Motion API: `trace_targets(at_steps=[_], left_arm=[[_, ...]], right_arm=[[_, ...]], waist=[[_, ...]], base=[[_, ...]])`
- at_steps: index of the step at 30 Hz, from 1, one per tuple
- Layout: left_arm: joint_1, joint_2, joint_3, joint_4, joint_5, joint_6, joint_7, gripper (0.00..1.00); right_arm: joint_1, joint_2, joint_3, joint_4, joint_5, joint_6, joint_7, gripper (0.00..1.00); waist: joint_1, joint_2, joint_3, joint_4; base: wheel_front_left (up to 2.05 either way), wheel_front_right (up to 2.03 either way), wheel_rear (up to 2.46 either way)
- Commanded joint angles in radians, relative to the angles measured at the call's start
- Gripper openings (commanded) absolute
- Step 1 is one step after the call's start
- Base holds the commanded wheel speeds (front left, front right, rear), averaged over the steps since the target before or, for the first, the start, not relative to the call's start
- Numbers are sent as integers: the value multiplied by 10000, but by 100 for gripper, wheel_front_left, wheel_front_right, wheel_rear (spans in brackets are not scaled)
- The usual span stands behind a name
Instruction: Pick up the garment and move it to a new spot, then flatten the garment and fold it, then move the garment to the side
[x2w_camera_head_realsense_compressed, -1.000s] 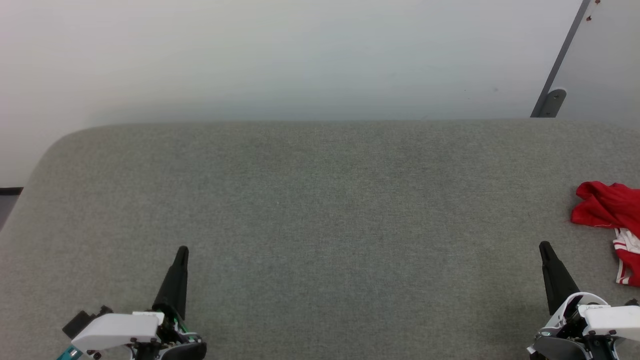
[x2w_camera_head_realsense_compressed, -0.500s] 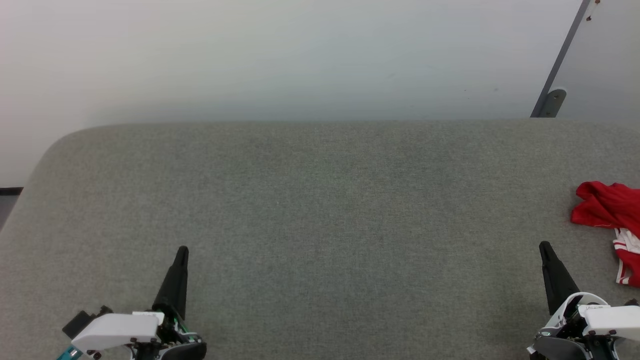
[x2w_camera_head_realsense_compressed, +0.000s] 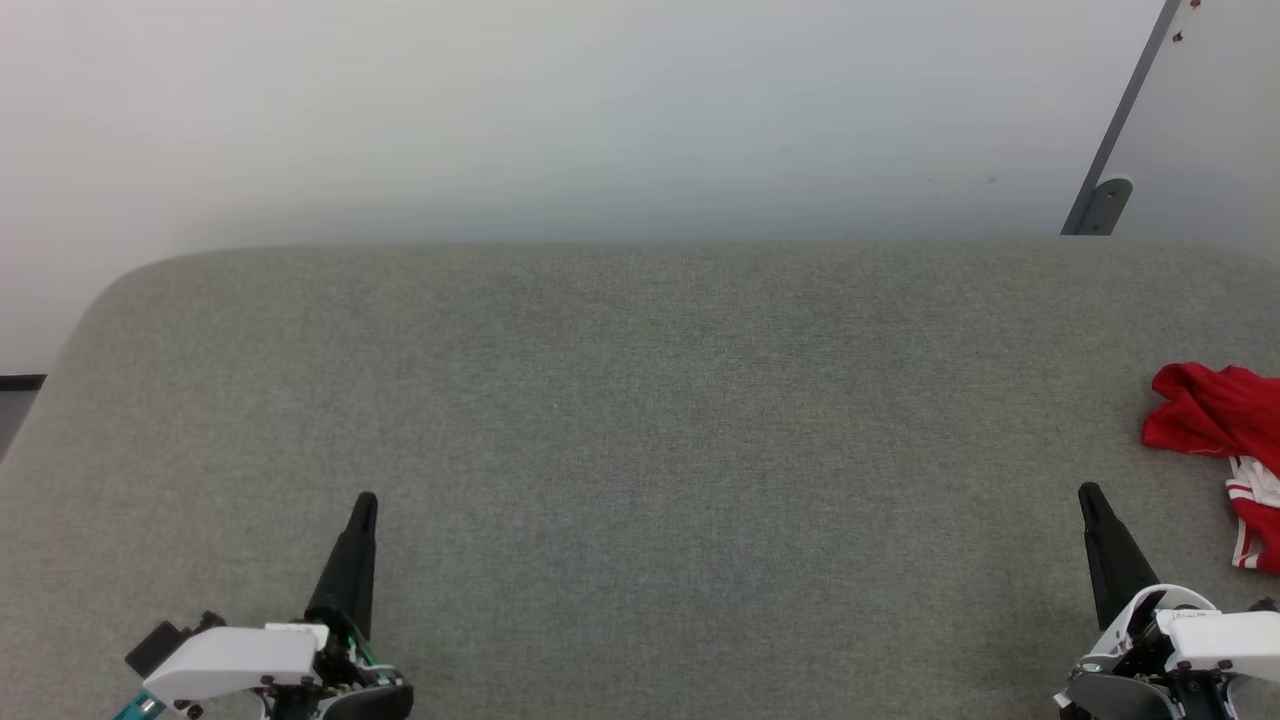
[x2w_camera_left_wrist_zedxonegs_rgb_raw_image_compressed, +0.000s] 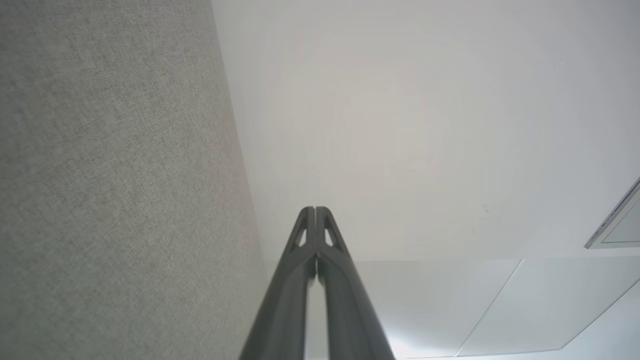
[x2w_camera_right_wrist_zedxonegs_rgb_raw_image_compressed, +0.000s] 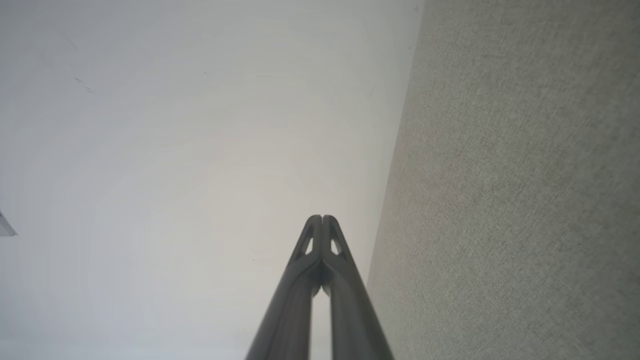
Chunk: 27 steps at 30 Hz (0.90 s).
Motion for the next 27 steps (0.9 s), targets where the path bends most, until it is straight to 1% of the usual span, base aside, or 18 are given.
trace_targets(at_steps=[1, 27], left_arm=[[-101, -22, 33, 10, 35, -35, -2, 0], [-102, -33, 50, 10, 48, -35, 15, 0]], right_arm=[[-35, 34, 32, 2, 39, -10, 9, 0], [-34, 34, 33, 2, 41, -10, 8, 0]], waist=[[-1, -1, 0, 0], [-1, -1, 0, 0]], base=[[0, 0, 0], [0, 0, 0]])
